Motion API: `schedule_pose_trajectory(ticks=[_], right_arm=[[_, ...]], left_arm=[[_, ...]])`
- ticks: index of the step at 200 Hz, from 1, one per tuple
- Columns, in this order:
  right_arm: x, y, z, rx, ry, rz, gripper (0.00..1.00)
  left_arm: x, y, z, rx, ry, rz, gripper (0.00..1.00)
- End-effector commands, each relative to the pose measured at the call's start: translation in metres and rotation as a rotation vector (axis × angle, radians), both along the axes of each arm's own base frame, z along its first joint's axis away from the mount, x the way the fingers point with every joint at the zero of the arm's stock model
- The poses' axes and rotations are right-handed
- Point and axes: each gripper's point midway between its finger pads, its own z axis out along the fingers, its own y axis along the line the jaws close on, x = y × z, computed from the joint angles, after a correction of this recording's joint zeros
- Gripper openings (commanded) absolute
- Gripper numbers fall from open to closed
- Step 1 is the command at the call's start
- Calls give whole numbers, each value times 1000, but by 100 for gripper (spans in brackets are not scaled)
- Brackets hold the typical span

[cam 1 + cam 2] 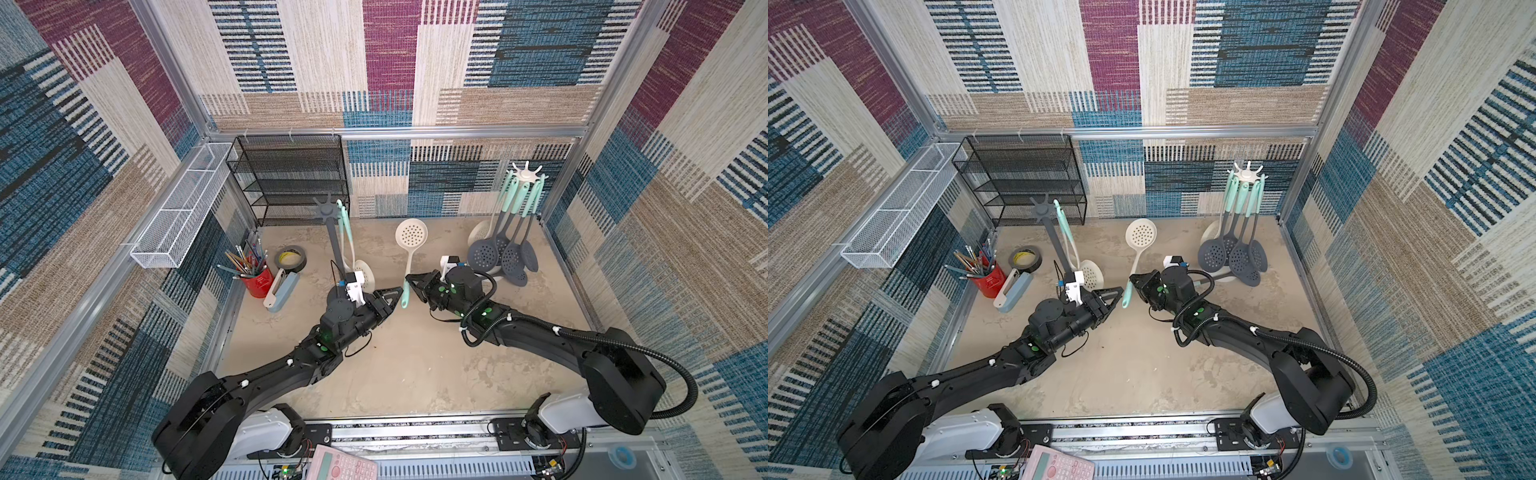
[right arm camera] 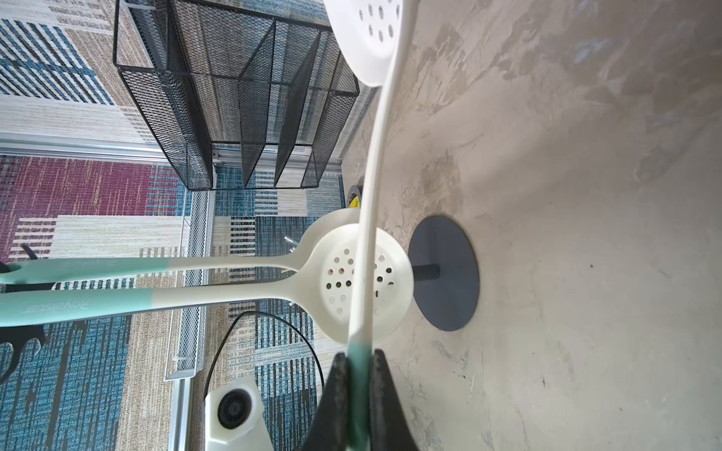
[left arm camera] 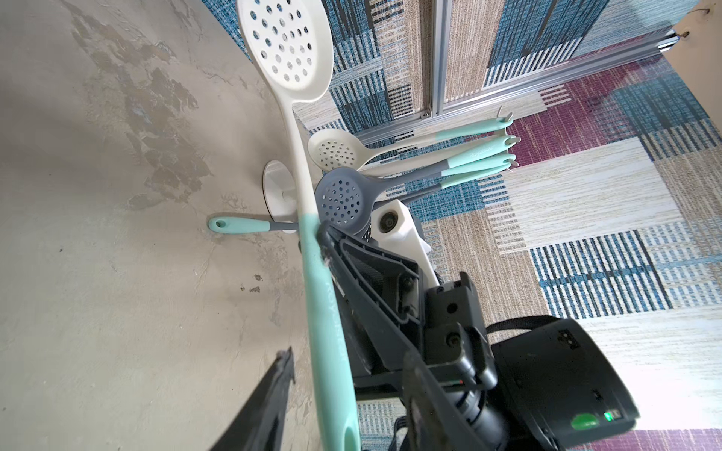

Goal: Hang the skimmer on the kitchen utensil rack
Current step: Pick up the skimmer from the center of the board.

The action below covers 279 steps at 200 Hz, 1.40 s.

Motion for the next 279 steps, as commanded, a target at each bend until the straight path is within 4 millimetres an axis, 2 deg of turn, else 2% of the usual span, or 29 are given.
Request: schedule_pose_trajectory(ticks=[1, 56, 101, 279], right_arm=[[1, 5, 8, 22, -42, 21, 0], [5, 15, 4, 8, -35, 51, 0], [10, 16, 1, -2, -33, 43, 0], [12, 25, -22, 10, 24, 64, 0]], left_arm=[[1, -5, 20, -61, -42, -21, 48], [-6, 5, 27, -44, -74, 1, 48], [-9, 10, 24, -14, -67, 6, 48], [-5, -1, 18, -29, -54, -30, 47]])
